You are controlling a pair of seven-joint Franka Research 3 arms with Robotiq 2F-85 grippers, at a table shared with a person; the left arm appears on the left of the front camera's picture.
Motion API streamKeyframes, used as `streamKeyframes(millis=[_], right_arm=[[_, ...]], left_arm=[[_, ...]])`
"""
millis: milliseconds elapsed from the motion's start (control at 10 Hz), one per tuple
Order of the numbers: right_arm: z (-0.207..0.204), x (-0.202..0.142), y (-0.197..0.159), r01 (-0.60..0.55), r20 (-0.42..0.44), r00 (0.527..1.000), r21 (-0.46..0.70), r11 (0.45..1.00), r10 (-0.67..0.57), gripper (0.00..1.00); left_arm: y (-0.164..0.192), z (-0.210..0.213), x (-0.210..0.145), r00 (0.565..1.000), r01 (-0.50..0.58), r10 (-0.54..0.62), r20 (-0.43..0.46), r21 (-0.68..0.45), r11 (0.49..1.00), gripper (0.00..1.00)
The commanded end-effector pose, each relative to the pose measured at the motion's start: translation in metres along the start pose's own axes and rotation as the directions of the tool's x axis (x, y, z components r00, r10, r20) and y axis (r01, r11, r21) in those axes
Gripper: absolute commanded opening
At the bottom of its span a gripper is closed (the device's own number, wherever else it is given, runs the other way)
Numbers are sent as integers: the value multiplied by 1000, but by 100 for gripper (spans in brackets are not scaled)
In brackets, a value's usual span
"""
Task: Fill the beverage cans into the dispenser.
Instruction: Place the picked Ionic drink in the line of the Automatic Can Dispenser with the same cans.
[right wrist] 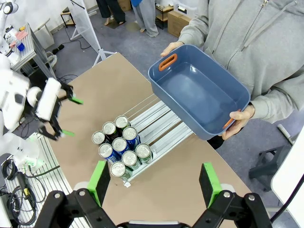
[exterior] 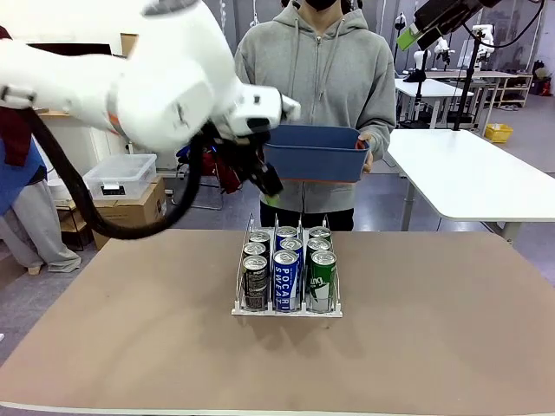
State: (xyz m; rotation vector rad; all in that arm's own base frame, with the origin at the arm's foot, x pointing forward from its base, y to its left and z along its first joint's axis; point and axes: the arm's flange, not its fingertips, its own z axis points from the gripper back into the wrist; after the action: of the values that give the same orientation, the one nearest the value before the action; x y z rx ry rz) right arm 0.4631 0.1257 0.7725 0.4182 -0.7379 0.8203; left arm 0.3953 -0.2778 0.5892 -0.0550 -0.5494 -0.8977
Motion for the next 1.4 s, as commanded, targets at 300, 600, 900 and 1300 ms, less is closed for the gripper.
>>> streamKeyframes(millis=[300, 600, 900, 1300], right_arm=[[-1, -3, 1, 2, 6, 1000, 8, 1000, -2, 100], [-1, -3, 1, 2, 6, 1000, 8, 1000, -2, 100], [-1, -3, 1, 2, 6, 1000, 8, 1000, -2, 100], [-1, -3, 1, 2, 6, 1000, 8, 1000, -2, 100]], left_arm=[[81, 113, 8, 993, 42, -25, 114, -147, 988, 100], [111, 146, 5, 990, -18, 34, 137, -118, 993, 100], [110, 150, 4, 991, -8, 20, 135, -90, 996, 100], [108, 150, 6, 992, -6, 17, 121, -92, 996, 100]])
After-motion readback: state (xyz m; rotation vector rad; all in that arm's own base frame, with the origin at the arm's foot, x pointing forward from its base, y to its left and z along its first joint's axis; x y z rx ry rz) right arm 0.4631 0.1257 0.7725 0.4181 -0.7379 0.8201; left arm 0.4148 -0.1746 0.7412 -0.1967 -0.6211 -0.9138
